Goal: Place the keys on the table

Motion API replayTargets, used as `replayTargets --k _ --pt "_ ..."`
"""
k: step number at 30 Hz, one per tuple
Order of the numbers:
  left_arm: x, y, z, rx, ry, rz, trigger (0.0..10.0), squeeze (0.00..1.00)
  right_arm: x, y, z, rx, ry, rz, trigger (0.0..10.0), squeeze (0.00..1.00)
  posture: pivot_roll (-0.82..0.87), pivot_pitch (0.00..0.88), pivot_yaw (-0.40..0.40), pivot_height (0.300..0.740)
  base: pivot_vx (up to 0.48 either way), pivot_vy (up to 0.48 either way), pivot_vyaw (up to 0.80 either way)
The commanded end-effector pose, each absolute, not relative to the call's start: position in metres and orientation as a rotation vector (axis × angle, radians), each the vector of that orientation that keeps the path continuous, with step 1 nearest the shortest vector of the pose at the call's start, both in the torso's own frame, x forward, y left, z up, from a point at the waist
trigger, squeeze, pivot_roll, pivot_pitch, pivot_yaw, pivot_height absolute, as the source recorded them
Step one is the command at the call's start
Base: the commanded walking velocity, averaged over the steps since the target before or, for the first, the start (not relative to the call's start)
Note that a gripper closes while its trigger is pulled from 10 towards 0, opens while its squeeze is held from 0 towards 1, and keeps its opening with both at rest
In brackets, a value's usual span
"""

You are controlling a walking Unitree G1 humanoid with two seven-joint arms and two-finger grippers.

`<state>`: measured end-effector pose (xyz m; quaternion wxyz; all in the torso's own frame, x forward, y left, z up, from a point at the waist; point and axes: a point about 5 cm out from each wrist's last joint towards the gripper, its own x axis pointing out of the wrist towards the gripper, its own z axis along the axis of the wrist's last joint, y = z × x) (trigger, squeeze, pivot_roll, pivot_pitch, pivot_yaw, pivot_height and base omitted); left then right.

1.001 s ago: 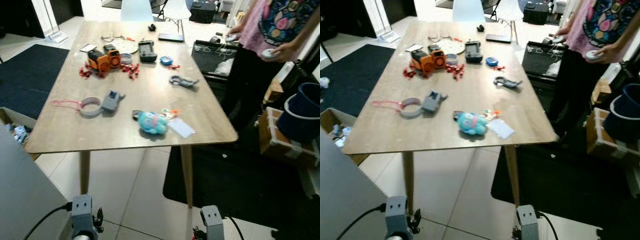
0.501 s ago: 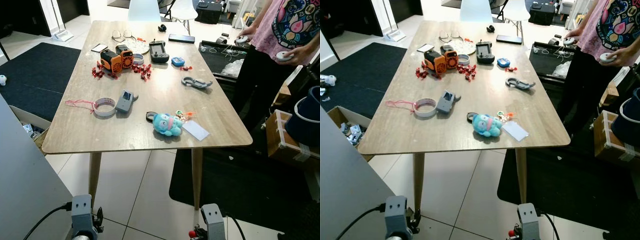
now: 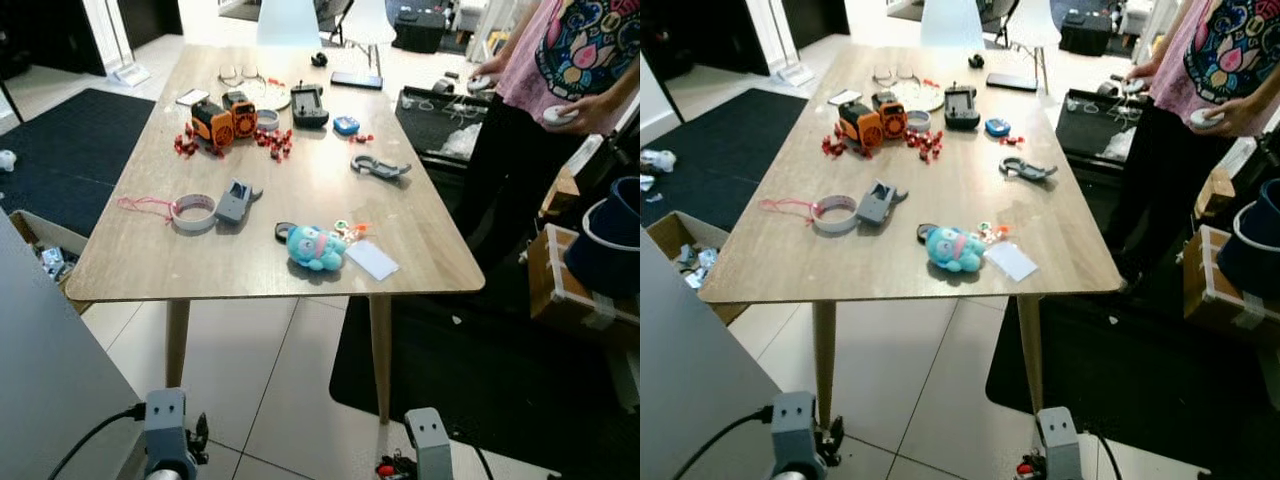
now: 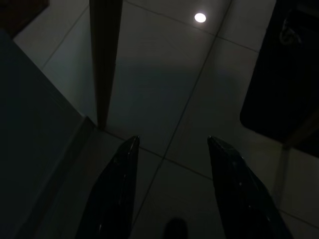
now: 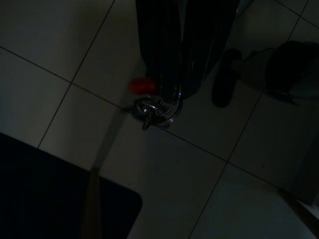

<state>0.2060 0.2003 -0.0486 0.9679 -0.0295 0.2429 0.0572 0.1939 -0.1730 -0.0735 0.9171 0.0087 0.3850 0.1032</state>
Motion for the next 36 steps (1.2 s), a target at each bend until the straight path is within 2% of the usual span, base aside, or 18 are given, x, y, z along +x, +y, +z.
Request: replayTargets --k 1,30,32,35,36 --pt "0.201 0.2 -0.052 -0.051 0.517 0.105 10.0 0.0 0.189 -0.173 -0.076 0.024 0.805 0.203 10.0 0.0 0.06 0.066 -0.022 0.74 0.0 0.0 0.0" --pt "0.2 0.197 -0.054 -0.051 0.52 0.098 10.0 0.0 0.188 -0.181 -0.075 -0.007 0.791 0.184 10.0 0.0 0.06 0.054 -0.033 0.74 0.0 0.0 0.0" --pt "0.199 0.197 -0.054 -0.051 0.52 0.102 10.0 0.0 0.194 -0.198 -0.069 0.006 0.745 0.066 10.0 0.0 0.06 0.055 -0.035 0.74 0.0 0.0 0.0" --pt "0.199 0.197 -0.054 -0.051 0.52 0.105 10.0 0.0 0.197 -0.209 -0.066 0.009 0.722 -0.005 10.0 0.0 0.06 0.056 -0.036 0.74 0.0 0.0 0.0" --pt "0.199 0.198 -0.054 -0.05 0.52 0.109 10.0 0.0 0.2 -0.226 -0.06 0.012 0.69 -0.094 10.0 0.0 0.06 0.06 -0.036 0.74 0.0 0.0 0.0"
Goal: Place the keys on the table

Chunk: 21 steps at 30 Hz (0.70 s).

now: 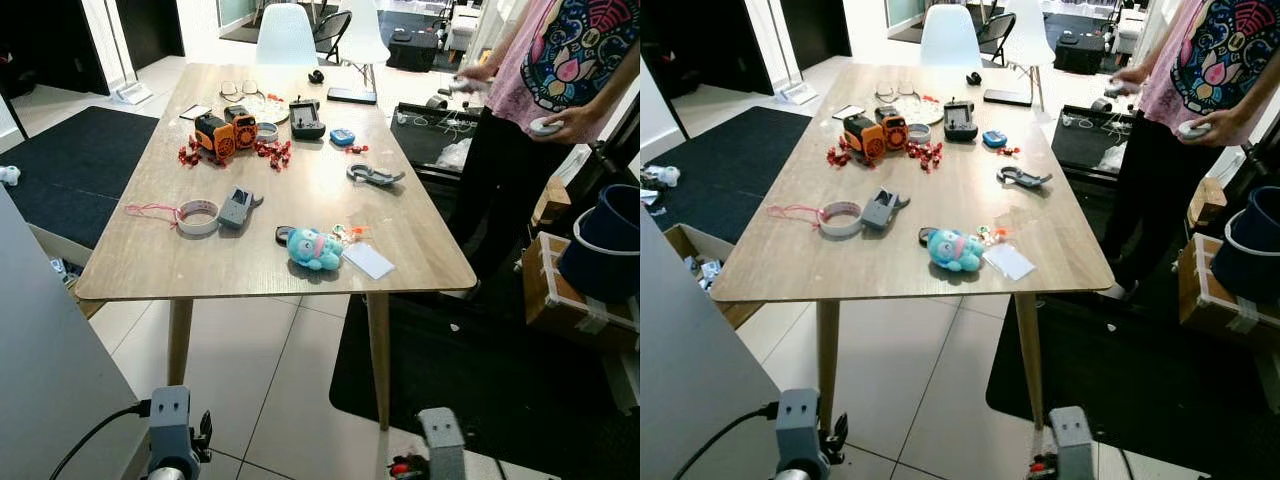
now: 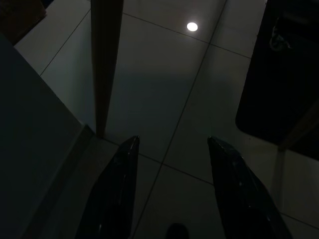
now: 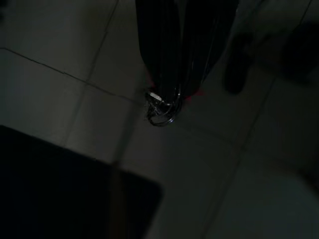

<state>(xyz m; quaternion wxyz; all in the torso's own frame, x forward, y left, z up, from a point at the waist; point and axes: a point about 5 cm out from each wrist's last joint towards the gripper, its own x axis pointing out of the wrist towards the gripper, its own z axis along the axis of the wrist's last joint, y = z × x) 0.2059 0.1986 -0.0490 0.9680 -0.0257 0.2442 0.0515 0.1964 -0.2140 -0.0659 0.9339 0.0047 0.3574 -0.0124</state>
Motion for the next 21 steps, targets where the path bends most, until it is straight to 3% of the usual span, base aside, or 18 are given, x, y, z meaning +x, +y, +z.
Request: replayTargets --k 1,2,4,5,7,11,15,17,21 --pt "0.198 0.2 -0.054 -0.052 0.521 0.117 10.0 0.0 0.207 -0.26 -0.046 0.011 0.617 -0.248 10.0 0.0 0.06 0.063 -0.035 0.74 0.0 0.0 0.0" --pt "0.197 0.201 -0.054 -0.052 0.521 0.12 10.0 0.0 0.213 -0.281 -0.033 0.017 0.558 -0.333 10.0 0.0 0.05 0.066 -0.033 0.74 0.0 0.0 0.0" --pt "0.197 0.201 -0.054 -0.052 0.521 0.12 10.0 0.0 0.213 -0.281 -0.033 0.017 0.558 -0.333 10.0 0.0 0.05 0.066 -0.033 0.74 0.0 0.0 0.0" --pt "0.197 0.201 -0.054 -0.053 0.521 0.122 10.0 0.0 0.216 -0.294 -0.025 0.021 0.52 -0.384 10.0 0.0 0.05 0.066 -0.033 0.74 0.0 0.0 0.0" --pt "0.197 0.201 -0.054 -0.055 0.523 0.123 10.0 0.0 0.235 -0.334 0.014 0.018 0.362 -0.513 10.0 0.0 0.04 0.069 -0.025 0.74 0.0 0.0 0.0" --pt "0.198 0.2 -0.055 -0.056 0.526 0.12 10.0 0.0 0.26 -0.363 0.062 0.037 0.195 -0.597 10.0 0.0 0.04 0.073 -0.022 0.74 0.0 0.0 0.0" --pt "0.198 0.2 -0.055 -0.057 0.526 0.118 10.0 0.0 0.271 -0.366 0.077 0.044 0.15 -0.592 10.0 0.0 0.04 0.076 -0.022 0.74 0.0 0.0 0.0" --pt "0.199 0.199 -0.054 -0.057 0.524 0.116 10.0 0.0 0.321 -0.348 0.129 0.091 0.024 -0.456 10.0 0.0 0.05 0.08 -0.027 0.74 0.0 0.0 0.0" --pt "0.199 0.199 -0.054 -0.058 0.522 0.121 10.0 0.0 0.351 -0.322 0.156 0.08 -0.019 -0.311 10.0 0.0 0.05 0.085 -0.031 0.74 0.0 0.0 0.0"
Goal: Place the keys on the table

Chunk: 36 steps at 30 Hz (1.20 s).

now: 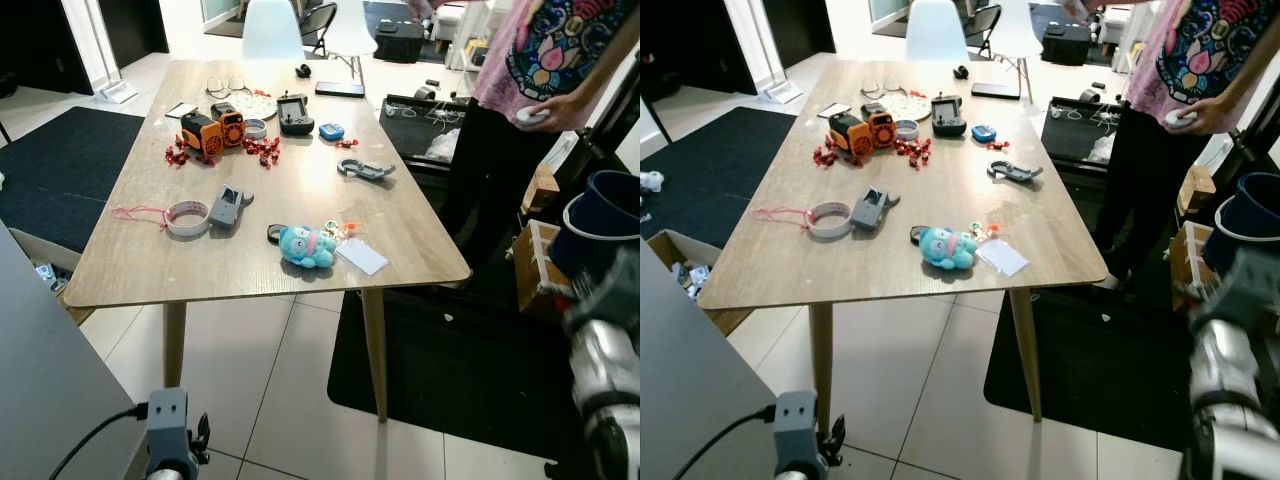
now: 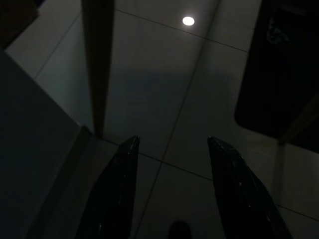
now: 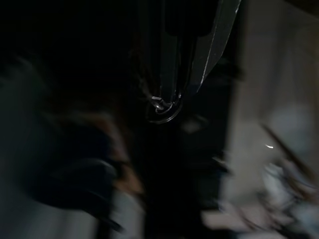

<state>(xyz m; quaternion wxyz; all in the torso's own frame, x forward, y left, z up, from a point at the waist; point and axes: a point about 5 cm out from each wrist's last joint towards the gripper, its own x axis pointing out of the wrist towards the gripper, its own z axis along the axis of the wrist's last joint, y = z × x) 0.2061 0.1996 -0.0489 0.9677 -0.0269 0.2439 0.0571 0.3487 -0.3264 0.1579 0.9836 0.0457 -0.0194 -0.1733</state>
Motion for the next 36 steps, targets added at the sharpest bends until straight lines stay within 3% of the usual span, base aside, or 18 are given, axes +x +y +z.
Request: replayTargets --k 1,9,14,16,36 --pt "0.199 0.199 -0.054 -0.058 0.522 0.121 10.0 0.0 0.351 -0.322 0.156 0.08 -0.019 -0.311 10.0 0.0 0.05 0.085 -0.031 0.74 0.0 0.0 0.0" --pt "0.194 0.2 -0.056 -0.063 0.531 0.131 10.0 0.0 0.398 -0.233 0.194 0.051 -0.022 0.092 10.0 0.0 0.06 0.093 -0.036 0.74 0.0 0.0 0.0" --pt "0.194 0.2 -0.056 -0.063 0.531 0.133 10.0 0.0 0.402 -0.222 0.197 0.051 -0.018 0.133 10.0 0.0 0.06 0.094 -0.036 0.74 0.0 0.0 0.0" --pt "0.194 0.2 -0.056 -0.063 0.529 0.134 10.0 0.0 0.407 -0.198 0.197 0.033 0.002 0.215 10.0 0.0 0.06 0.097 -0.038 0.74 0.0 0.0 0.0" --pt "0.195 0.2 -0.055 -0.064 0.528 0.133 10.0 0.0 0.407 -0.159 0.19 -0.018 0.039 0.402 10.0 0.0 0.06 0.099 -0.038 0.74 0.0 0.0 0.0"
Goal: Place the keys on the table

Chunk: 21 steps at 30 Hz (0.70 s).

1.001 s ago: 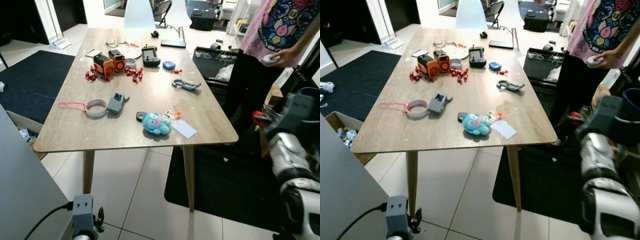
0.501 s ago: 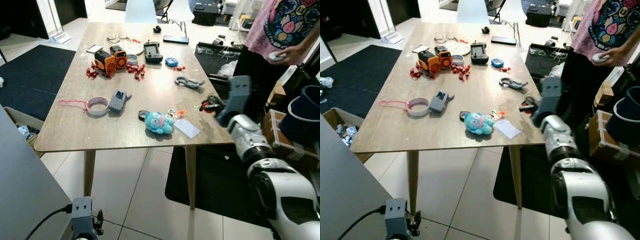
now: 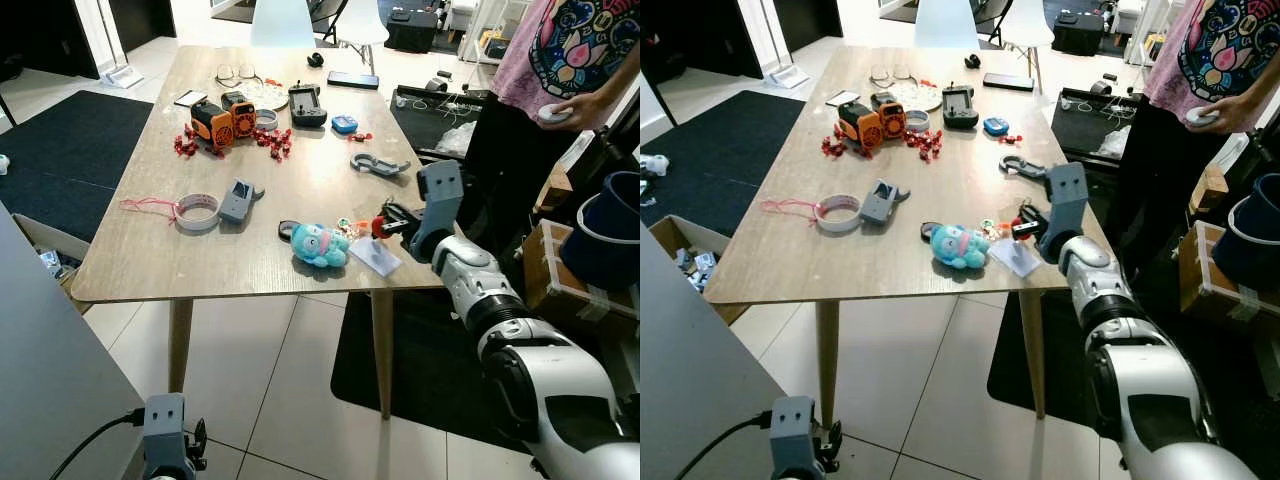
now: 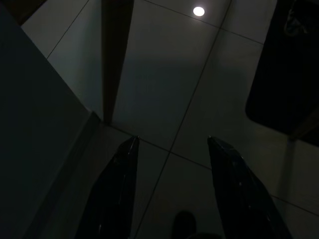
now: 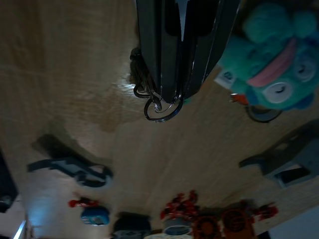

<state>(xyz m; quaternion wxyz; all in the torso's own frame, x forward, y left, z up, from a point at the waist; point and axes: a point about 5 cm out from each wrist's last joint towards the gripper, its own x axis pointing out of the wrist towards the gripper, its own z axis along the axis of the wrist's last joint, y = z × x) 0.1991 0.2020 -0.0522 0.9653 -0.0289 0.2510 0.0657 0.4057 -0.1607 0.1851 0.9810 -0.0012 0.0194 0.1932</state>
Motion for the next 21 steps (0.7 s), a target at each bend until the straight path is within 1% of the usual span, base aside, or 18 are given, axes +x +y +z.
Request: replayTargets --k 1,3,4,5,6,9,10,12,13,15,16,18,20,21 --pt "0.196 0.2 -0.055 -0.065 0.528 0.133 10.0 0.0 0.407 -0.158 0.19 -0.02 0.039 0.405 10.0 0.0 0.06 0.099 -0.038 0.74 0.0 0.0 0.0" --pt "0.196 0.199 -0.055 -0.065 0.528 0.133 10.0 0.0 0.407 -0.158 0.19 -0.022 0.039 0.406 10.0 0.0 0.06 0.099 -0.038 0.74 0.0 0.0 0.0" --pt "0.196 0.199 -0.055 -0.065 0.528 0.133 10.0 0.0 0.407 -0.157 0.191 -0.017 0.036 0.415 10.0 0.14 0.06 0.095 -0.038 0.74 0.0 0.0 0.0" --pt "0.195 0.199 -0.055 -0.065 0.528 0.133 10.0 0.0 0.408 -0.156 0.192 -0.013 0.033 0.421 10.0 0.14 0.06 0.095 -0.038 0.74 0.0 0.0 0.0" --pt "0.196 0.199 -0.055 -0.065 0.528 0.133 10.0 0.0 0.408 -0.155 0.192 -0.01 0.031 0.426 10.0 0.51 0.06 0.094 -0.038 0.74 0.0 0.0 0.0" --pt "0.196 0.199 -0.055 -0.065 0.527 0.133 10.0 0.0 0.408 -0.155 0.193 -0.009 0.03 0.43 10.0 0.51 0.06 0.094 -0.038 0.74 0.0 0.0 0.0" --pt "0.196 0.2 -0.055 -0.065 0.527 0.133 10.0 0.0 0.408 -0.154 0.193 -0.004 0.032 0.432 10.0 1.0 0.06 0.091 -0.038 0.74 0.0 0.0 0.0" --pt "0.196 0.2 -0.055 -0.065 0.526 0.134 10.0 0.0 0.408 -0.155 0.193 -0.018 0.032 0.427 10.0 1.0 0.06 0.091 -0.037 0.74 0.0 0.0 0.0" --pt "0.196 0.2 -0.055 -0.065 0.526 0.134 10.0 0.0 0.408 -0.155 0.193 -0.03 0.034 0.422 10.0 0.66 0.06 0.09 -0.036 0.74 0.0 0.0 0.0" --pt "0.196 0.201 -0.055 -0.065 0.525 0.134 10.0 0.0 0.408 -0.156 0.193 -0.038 0.036 0.419 10.0 0.66 0.06 0.09 -0.036 0.74 0.0 0.0 0.0" --pt "0.197 0.201 -0.055 -0.065 0.526 0.134 10.0 0.0 0.408 -0.158 0.194 -0.045 0.03 0.408 10.0 0.0 0.06 0.088 -0.036 0.74 0.0 0.0 0.0" --pt "0.196 0.201 -0.055 -0.063 0.527 0.134 10.0 0.0 0.409 -0.164 0.198 -0.045 0.007 0.373 10.0 0.0 0.06 0.086 -0.035 0.74 0.0 0.0 0.0" --pt "0.196 0.202 -0.055 -0.061 0.529 0.135 10.0 0.0 0.41 -0.176 0.204 -0.039 -0.032 0.293 10.0 0.0 0.06 0.084 -0.037 0.74 0.0 0.0 0.0" --pt "0.195 0.202 -0.055 -0.061 0.529 0.137 10.0 0.0 0.409 -0.189 0.206 -0.008 -0.063 0.211 10.0 0.0 0.06 0.082 -0.041 0.74 0.0 0.0 0.0"
